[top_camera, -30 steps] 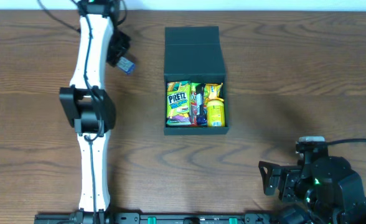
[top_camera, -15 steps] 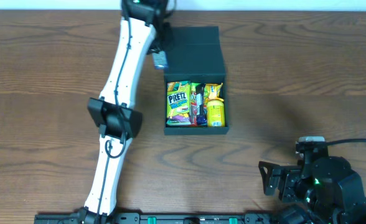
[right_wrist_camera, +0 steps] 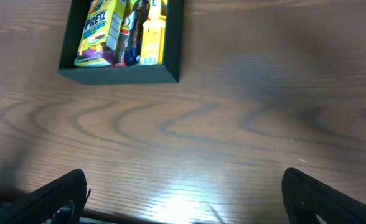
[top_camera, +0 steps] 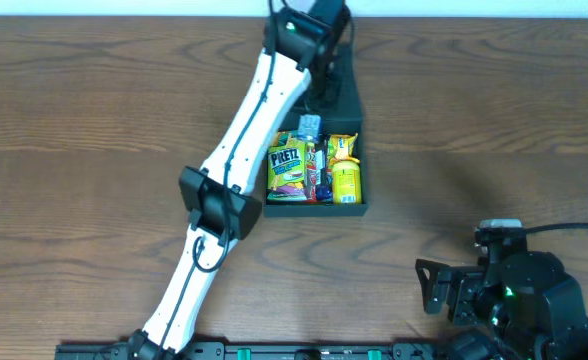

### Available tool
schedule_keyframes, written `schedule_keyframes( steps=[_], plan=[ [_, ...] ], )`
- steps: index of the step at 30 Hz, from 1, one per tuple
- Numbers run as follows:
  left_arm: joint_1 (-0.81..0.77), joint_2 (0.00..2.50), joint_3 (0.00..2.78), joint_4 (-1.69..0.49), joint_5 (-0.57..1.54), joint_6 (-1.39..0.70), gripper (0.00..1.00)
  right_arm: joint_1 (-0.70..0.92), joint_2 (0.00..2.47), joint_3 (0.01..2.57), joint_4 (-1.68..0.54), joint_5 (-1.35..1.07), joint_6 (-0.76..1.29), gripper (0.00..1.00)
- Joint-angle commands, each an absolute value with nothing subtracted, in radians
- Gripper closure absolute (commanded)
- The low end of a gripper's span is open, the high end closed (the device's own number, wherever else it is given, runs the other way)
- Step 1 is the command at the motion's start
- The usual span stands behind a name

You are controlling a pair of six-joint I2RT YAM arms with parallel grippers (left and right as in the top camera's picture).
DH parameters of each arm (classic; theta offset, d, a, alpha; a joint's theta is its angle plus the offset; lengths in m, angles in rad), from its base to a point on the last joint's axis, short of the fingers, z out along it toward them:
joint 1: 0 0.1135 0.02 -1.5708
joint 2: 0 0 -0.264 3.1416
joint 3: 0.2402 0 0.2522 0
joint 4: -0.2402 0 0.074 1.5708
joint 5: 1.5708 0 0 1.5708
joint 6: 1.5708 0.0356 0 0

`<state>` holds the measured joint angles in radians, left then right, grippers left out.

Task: Pack container
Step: 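Carry the tin right and lower it into the box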

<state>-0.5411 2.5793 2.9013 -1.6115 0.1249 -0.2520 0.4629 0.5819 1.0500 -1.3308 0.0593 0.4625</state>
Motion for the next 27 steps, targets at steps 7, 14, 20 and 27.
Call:
schedule_keyframes(
  steps=[7,14,20,27],
  plan=[
    [-0.550,2.552,2.717,-1.690,0.167,-0.224,0.94,0.458,0.581,1.060,-1.332,0.063,0.451,0.01],
    [-0.550,2.490,2.606,-1.690,0.187,-0.215,0.94,0.458,0.581,1.059,-1.332,0.063,0.451,0.01],
    [-0.551,2.490,2.566,-1.690,0.215,-0.209,0.94,0.458,0.581,1.059,-1.332,0.063,0.451,0.01],
    [-0.554,2.489,2.566,-1.688,0.215,-0.234,0.94,0.458,0.581,1.059,-1.332,0.063,0.451,0.01]
  ],
)
